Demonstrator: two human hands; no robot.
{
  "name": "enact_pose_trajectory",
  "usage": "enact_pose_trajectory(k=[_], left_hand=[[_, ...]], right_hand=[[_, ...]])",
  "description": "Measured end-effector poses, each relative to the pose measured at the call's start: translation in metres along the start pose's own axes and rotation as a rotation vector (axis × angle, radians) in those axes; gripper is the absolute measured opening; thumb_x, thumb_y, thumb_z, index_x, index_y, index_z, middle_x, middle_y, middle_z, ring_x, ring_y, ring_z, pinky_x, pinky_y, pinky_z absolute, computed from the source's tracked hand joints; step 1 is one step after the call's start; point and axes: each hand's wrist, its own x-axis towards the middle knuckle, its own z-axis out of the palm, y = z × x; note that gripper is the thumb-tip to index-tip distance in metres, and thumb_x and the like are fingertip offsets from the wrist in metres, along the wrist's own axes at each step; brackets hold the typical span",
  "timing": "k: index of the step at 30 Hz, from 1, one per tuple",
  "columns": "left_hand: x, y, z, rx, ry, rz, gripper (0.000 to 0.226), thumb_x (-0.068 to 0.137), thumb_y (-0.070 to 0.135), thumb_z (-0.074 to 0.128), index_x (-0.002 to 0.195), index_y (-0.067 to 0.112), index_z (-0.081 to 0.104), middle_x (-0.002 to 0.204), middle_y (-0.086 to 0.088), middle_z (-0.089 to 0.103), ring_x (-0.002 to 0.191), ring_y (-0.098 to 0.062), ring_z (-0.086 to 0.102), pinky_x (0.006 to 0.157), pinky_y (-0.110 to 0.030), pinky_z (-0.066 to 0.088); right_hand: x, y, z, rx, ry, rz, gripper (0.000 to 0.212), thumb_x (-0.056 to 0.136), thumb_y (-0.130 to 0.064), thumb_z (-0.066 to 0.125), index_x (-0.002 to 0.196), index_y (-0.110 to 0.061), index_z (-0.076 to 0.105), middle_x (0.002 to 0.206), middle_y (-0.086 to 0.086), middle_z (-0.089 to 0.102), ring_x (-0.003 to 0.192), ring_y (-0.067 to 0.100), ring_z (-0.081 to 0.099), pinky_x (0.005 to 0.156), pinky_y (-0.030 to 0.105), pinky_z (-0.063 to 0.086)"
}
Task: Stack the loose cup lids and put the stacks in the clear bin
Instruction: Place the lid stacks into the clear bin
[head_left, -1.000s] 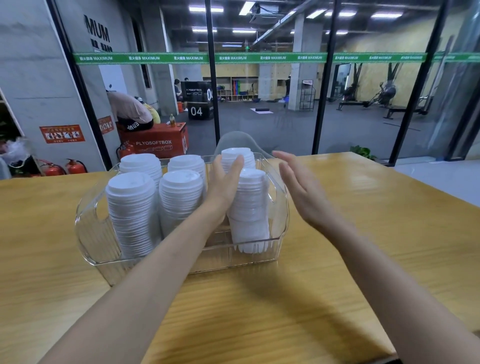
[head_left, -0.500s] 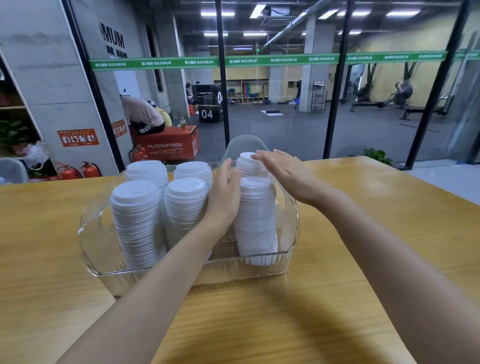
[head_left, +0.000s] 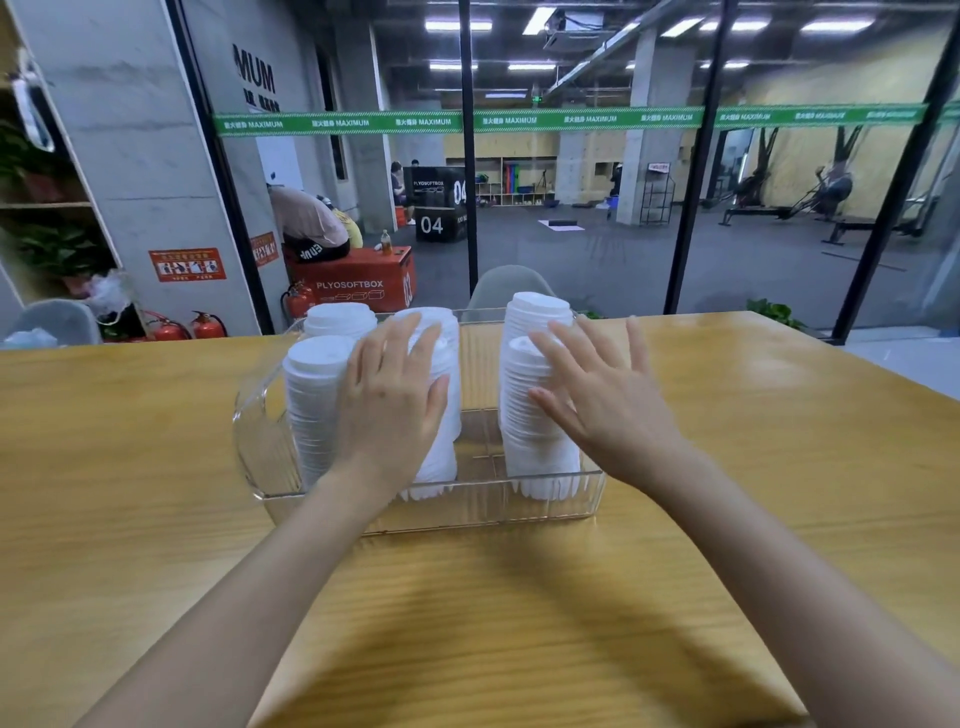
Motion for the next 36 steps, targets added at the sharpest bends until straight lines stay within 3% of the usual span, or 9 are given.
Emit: enact_pose_trajectory(k=[3,9,13,17,20,22,25,29,36], left_hand=[[-0.008,-0.01,0.004,0.035,-0.088,-0.033,0.054,0.094,0.038,0.035,0.136,0.006,0.048,0.141,-0.017,0.05,0.132,-0.036,0.043,0.114,-0.052,0.029],[-0.005,-0.003,0.009,0.013,-0.143,0.038,0.052,0.09,0.029,0.063,0.137,0.009,0.05,0.14,-0.013,0.052,0.132,-0.035,0.044,0.107,-0.047,0.038],[-0.007,-0.027,-0.002,-0.104,-0.116,0.109,0.064,0.091,0.043,0.056,0.146,0.013,0.04,0.151,-0.013,0.04,0.14,-0.033,0.035,0.116,-0.05,0.026],[-0.001,-0.051,-0.023,-0.096,-0.235,0.16,0.082,0.084,0.045,0.069,0.152,0.019,0.029,0.156,-0.009,0.033,0.146,-0.027,0.025,0.121,-0.045,0.0],[0.0,-0.062,-0.026,-0.021,-0.296,0.23,0.095,0.078,0.044,0.076,0.154,0.02,0.023,0.154,-0.006,0.036,0.146,-0.023,0.025,0.117,-0.041,-0.016],[-0.001,-0.066,-0.024,0.056,-0.273,0.278,0.1,0.071,0.042,0.083,0.152,0.017,0.031,0.146,-0.008,0.045,0.14,-0.026,0.036,0.116,-0.043,-0.019],[0.002,-0.069,-0.019,0.17,-0.196,0.326,0.101,0.054,0.04,0.093,0.139,0.011,0.049,0.126,-0.01,0.058,0.122,-0.03,0.054,0.116,-0.048,-0.016],[0.006,-0.069,-0.016,0.215,-0.127,0.364,0.097,0.046,0.046,0.094,0.127,0.009,0.058,0.114,-0.01,0.062,0.112,-0.03,0.061,0.115,-0.052,-0.012],[0.003,-0.061,-0.013,0.209,-0.12,0.333,0.093,0.051,0.049,0.091,0.128,0.01,0.055,0.113,-0.01,0.062,0.111,-0.03,0.06,0.116,-0.052,-0.011]], right_hand=[[-0.006,-0.009,0.01,-0.026,0.119,-0.033,0.059,0.098,-0.052,0.027,0.142,-0.02,0.047,0.143,0.008,0.053,0.137,0.035,0.044,0.114,0.057,0.007],[-0.013,-0.019,0.016,0.048,0.176,0.061,0.063,0.096,-0.052,0.03,0.146,-0.017,0.042,0.15,0.012,0.044,0.142,0.038,0.035,0.116,0.051,0.004],[-0.017,-0.056,0.009,0.234,0.282,-0.082,0.059,0.094,-0.043,0.048,0.145,-0.015,0.04,0.149,0.009,0.047,0.136,0.028,0.04,0.114,0.043,0.024],[-0.016,-0.1,0.009,0.622,-0.013,0.046,0.083,0.093,-0.029,0.066,0.156,-0.015,0.014,0.159,0.004,0.026,0.143,0.021,0.03,0.105,0.037,0.041],[-0.002,-0.116,0.022,0.641,-0.096,0.176,0.109,0.089,-0.031,0.071,0.155,-0.018,-0.014,0.163,0.008,0.016,0.144,0.027,0.03,0.104,0.046,0.043],[0.008,-0.124,0.029,0.675,-0.106,0.243,0.122,0.084,-0.033,0.075,0.151,-0.025,-0.026,0.161,0.009,0.019,0.14,0.032,0.036,0.1,0.049,0.045],[0.02,-0.137,0.034,0.69,-0.131,0.312,0.129,0.08,-0.033,0.079,0.145,-0.037,-0.032,0.153,0.01,0.028,0.123,0.035,0.052,0.088,0.049,0.051],[0.028,-0.141,0.04,0.655,-0.097,0.329,0.13,0.083,-0.03,0.076,0.138,-0.043,-0.04,0.137,0.013,0.037,0.098,0.035,0.062,0.072,0.04,0.049],[0.025,-0.132,0.045,0.642,-0.045,0.308,0.124,0.084,-0.021,0.074,0.14,-0.047,-0.035,0.137,0.018,0.034,0.091,0.037,0.062,0.079,0.052,0.053]])
